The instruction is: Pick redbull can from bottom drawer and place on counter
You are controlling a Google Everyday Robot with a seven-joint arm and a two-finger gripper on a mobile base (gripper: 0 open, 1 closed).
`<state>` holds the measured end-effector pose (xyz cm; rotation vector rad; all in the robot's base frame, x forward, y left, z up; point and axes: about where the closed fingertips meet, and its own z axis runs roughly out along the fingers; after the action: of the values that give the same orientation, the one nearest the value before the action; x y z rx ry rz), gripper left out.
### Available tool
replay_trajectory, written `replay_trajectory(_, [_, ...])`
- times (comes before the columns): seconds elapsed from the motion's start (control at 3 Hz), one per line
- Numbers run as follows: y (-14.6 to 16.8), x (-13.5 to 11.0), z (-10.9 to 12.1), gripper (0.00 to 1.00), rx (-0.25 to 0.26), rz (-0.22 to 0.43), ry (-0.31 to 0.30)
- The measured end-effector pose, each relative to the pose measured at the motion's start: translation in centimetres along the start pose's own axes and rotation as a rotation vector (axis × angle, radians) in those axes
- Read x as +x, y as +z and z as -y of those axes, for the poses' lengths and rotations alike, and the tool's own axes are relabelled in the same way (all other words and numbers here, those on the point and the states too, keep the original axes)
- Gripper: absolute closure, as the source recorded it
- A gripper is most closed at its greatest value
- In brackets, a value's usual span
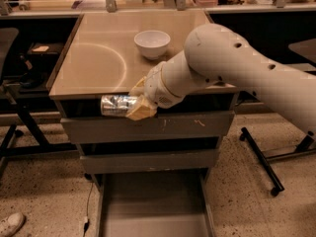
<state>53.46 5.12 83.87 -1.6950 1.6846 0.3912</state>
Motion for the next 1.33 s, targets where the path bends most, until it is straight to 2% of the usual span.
replay_trajectory(0.33, [-0.8,-3.9,3.2,1.00,0.047,0.005,-0.045])
replay_trajectory(0.67, [0.1,-7.1,6.1,1.00,0.058,0.000,-0.071])
replay_trajectory(1.0, [2.4,-9.1,8.5,1.00,0.035,-0.014,-0.083])
replay_trajectory(1.33, [4.5,-10.1,10.6,1.00,0.014,-0.015,-0.090])
